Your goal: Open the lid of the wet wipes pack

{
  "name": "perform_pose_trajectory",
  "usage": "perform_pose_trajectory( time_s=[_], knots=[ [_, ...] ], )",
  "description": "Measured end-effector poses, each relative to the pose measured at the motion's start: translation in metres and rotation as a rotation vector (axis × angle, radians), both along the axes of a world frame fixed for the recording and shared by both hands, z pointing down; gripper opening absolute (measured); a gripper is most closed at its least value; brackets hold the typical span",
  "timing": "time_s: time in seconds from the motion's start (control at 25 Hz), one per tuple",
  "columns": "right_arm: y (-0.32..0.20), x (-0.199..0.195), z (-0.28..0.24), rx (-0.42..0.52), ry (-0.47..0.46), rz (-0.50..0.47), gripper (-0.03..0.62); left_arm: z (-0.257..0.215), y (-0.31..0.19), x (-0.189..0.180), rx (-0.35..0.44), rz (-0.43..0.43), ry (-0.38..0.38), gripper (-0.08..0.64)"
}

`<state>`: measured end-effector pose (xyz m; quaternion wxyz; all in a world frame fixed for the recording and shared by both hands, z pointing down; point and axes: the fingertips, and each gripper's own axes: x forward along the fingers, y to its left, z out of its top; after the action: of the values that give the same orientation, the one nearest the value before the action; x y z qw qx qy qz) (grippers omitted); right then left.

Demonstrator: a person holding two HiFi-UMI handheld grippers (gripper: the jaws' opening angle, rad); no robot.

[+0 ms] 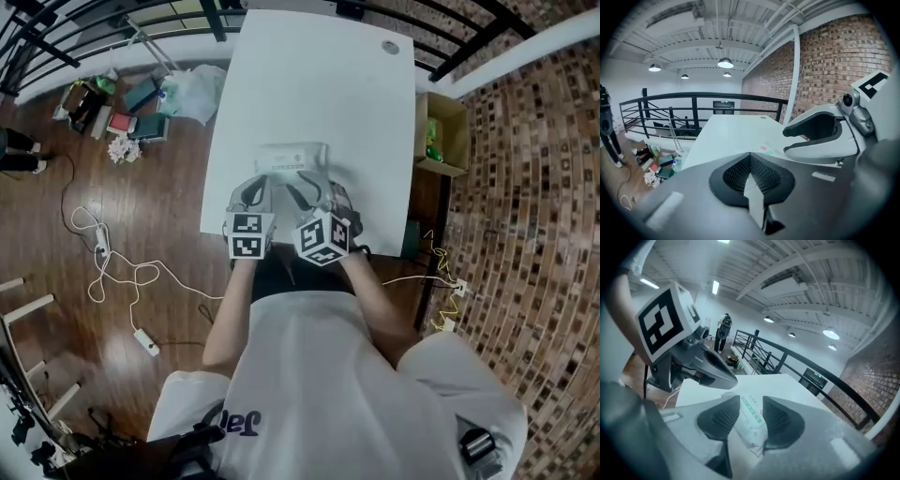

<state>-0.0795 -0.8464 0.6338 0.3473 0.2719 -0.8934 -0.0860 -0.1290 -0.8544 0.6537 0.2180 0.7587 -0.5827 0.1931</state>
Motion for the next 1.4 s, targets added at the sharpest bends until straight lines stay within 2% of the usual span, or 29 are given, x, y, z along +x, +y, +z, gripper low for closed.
perform_pose_trajectory(
  time_s=[0.08, 0.28, 0.48, 0.56, 0.72, 0.92, 1.04, 1.2, 1.4],
  knots=[
    [-0.006, -0.006, 0.018, 0.025, 0.079, -0.037, 0.148, 0.017, -0.005, 0.001, -0.043, 0.017, 0.0, 0.015],
    [-0.016, -0.013, 0.052, 0.062, 0.22, -0.122, 0.149, 0.055, -0.011, 0.001, -0.14, 0.027, -0.004, 0.015],
    [-0.018, -0.016, 0.07, 0.103, 0.332, -0.195, 0.138, 0.062, -0.013, 0.0, -0.132, 0.033, 0.012, 0.015],
    [-0.02, -0.016, 0.074, 0.13, 0.373, -0.207, 0.105, 0.063, -0.013, 0.0, -0.135, 0.027, 0.015, 0.015],
    [-0.018, -0.019, 0.08, 0.193, 0.454, -0.26, 0.094, 0.064, -0.012, 0.0, -0.156, 0.028, 0.021, 0.015],
    [-0.018, -0.024, 0.085, 0.272, 0.508, -0.285, 0.075, 0.063, -0.013, -0.003, -0.156, 0.033, 0.029, 0.015],
    [-0.015, -0.023, 0.078, 0.278, 0.494, -0.271, 0.036, 0.063, -0.013, -0.002, -0.155, 0.038, 0.034, 0.015],
    [-0.029, -0.024, 0.037, 0.254, 0.372, -0.185, 0.002, 0.065, -0.014, -0.002, -0.147, 0.051, 0.037, 0.015],
    [-0.081, -0.029, 0.021, 0.101, 0.314, -0.16, 0.008, 0.064, -0.012, -0.001, -0.163, 0.064, 0.013, 0.015]
  ],
)
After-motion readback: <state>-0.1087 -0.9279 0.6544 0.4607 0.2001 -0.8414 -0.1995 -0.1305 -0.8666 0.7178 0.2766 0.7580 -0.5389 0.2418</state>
